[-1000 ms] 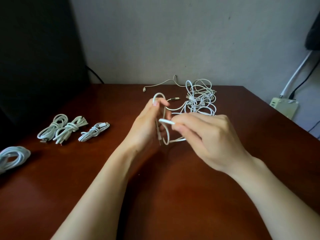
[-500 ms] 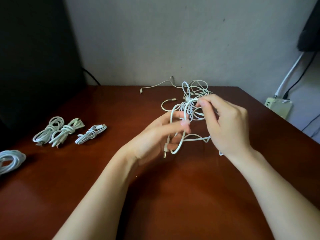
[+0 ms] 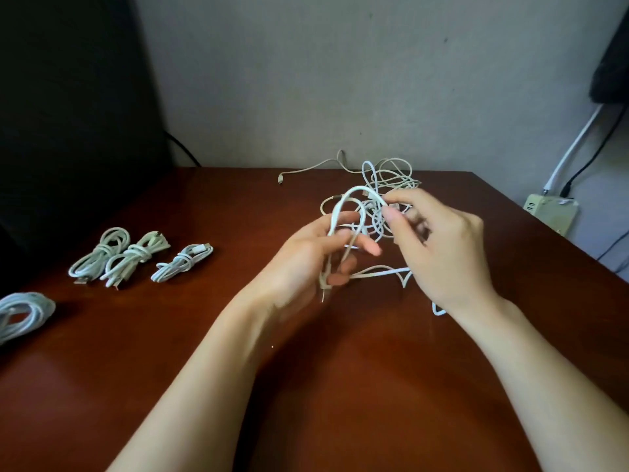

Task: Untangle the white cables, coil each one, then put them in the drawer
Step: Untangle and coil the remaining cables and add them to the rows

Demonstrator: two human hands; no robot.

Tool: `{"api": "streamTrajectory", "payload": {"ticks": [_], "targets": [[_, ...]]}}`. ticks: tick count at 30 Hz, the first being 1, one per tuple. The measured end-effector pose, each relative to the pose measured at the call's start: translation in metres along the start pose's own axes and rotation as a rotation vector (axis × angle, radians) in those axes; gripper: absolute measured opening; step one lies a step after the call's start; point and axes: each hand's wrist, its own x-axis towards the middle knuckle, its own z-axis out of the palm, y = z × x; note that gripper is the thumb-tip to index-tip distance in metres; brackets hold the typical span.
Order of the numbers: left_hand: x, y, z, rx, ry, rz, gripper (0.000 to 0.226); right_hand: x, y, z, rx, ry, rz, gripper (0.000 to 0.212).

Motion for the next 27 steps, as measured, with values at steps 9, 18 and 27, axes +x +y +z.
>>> {"api": "streamTrajectory", "payload": {"ticks": [9,18,27], "targets": [[0.001,0.007,-0.009,-0.210,0.156,0.147,0.035,-0.004,-0.010,0.006,0.220,-0.075,0.156,0.009],[-0.005,0.008,-0.002,-0.136,-0.013,0.147,0.033,-0.005,-0.018,0.009,0.421,-0.206,0.445,0.033],[-0.004,0.006,-0.004,-0.062,0.031,0.164,0.020,-0.005,-0.024,0.013,0.531,-0.375,0.525,0.021]]}}
